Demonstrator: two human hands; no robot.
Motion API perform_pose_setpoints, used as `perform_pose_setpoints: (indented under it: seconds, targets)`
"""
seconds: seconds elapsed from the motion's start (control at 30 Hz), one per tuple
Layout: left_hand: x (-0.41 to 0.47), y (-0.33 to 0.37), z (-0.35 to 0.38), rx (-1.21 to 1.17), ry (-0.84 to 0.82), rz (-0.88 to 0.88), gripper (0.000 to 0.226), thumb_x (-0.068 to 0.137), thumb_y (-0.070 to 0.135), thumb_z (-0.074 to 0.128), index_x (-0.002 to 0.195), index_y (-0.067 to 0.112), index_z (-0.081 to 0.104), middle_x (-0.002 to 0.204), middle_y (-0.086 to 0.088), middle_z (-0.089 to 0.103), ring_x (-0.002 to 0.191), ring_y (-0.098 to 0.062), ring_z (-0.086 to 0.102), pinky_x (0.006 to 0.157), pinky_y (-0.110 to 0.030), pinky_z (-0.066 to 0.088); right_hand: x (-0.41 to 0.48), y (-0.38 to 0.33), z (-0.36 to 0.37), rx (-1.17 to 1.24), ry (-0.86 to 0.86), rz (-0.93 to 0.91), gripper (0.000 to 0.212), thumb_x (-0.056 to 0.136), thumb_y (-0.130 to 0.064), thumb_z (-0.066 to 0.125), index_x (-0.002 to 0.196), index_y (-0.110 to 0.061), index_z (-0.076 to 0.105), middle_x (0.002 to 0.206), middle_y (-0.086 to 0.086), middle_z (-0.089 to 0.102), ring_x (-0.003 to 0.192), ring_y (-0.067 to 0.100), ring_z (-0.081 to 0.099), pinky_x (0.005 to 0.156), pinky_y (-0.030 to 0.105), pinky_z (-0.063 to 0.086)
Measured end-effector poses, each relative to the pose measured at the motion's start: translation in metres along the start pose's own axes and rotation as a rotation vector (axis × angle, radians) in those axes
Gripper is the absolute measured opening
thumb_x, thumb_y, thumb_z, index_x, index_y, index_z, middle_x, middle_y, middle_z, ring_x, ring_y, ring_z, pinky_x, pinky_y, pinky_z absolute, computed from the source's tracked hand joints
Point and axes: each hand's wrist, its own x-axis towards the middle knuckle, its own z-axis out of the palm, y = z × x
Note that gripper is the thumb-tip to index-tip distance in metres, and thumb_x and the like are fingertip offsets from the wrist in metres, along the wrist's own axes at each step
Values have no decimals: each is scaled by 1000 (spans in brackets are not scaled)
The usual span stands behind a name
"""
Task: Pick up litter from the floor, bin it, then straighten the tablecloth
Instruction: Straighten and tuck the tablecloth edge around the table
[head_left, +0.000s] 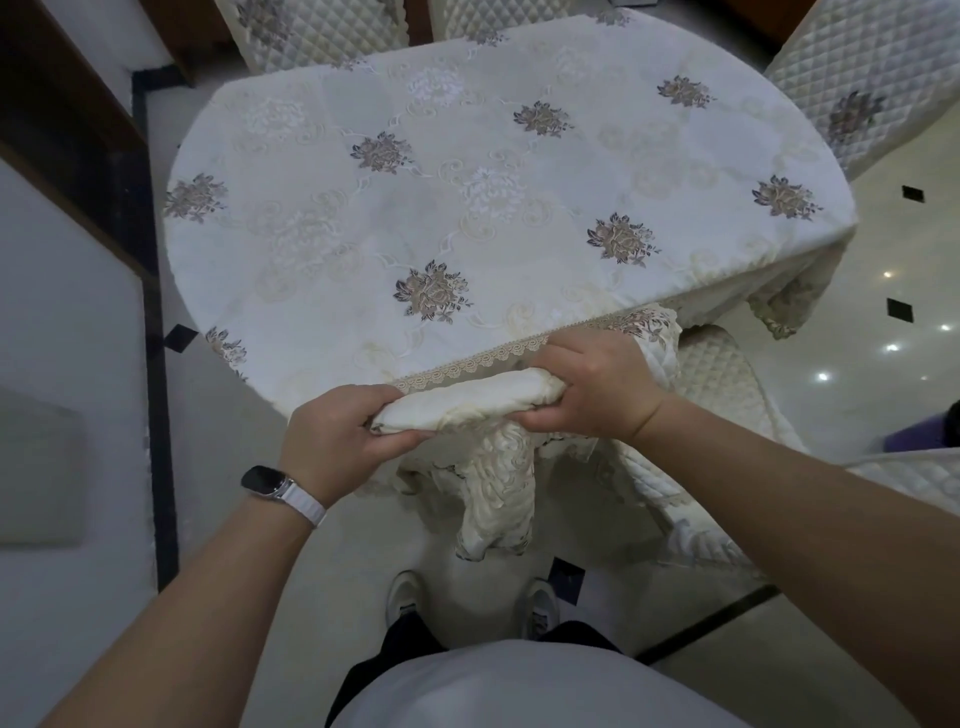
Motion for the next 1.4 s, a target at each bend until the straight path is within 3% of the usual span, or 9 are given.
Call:
perform_pose_setpoints:
  seconds: [0.27,0.53,0.73,0.9,1.07,1.27,1.4]
  targets:
    - [-13,13,11,-20,-13,-83,55,72,70,57,91,21,74,78,8,70,74,-10,62,59,-29,49,-10,12,6,45,-4,-66,40,65,-54,73,71,-15,67,60,3,54,50,23,51,46,25,36]
    - [-16,20,19,-45,-13,-121,47,71,64,63,89,22,73,76,7,69,70,-13,62,55,-37,52,-18,19,5,70,4,-80,46,68,-60,67,72,-14,67,63,2,57,52,22,52,47,24,38]
    - [-20,23,24,-6,-55,-98,50,71,65,62,89,21,74,75,9,68,70,-14,62,56,-32,48,-28,18,5,59,17,-86,49,70,-61,63,69,-12,66,66,2,57,52,21,51,56,21,26]
    - [-23,20,27,-27,-48,-100,50,70,66,62,88,21,73,74,9,67,68,-12,59,55,-27,45,-31,14,8,78,46,-78,46,69,-58,66,69,-12,67,68,2,57,53,21,51,56,21,27]
    - [-28,10,29,-27,-50,-90,63,75,79,49,89,22,72,75,10,67,69,-9,57,57,-24,42,-32,10,13,86,33,-75,47,70,-59,66,71,-12,69,67,2,58,53,20,52,53,21,31]
    - [-28,0,28,-30,-83,-99,57,72,75,56,90,23,72,77,9,67,72,-13,60,58,-33,48,-31,4,16,76,30,-53,48,70,-60,65,69,-11,69,65,3,58,52,23,53,50,26,37]
    - [-26,-2,25,-10,-72,-86,57,71,75,56,91,25,73,77,10,68,72,-10,60,57,-28,46,-28,4,17,54,18,-48,46,69,-59,68,71,-13,69,67,3,59,54,23,54,53,24,33]
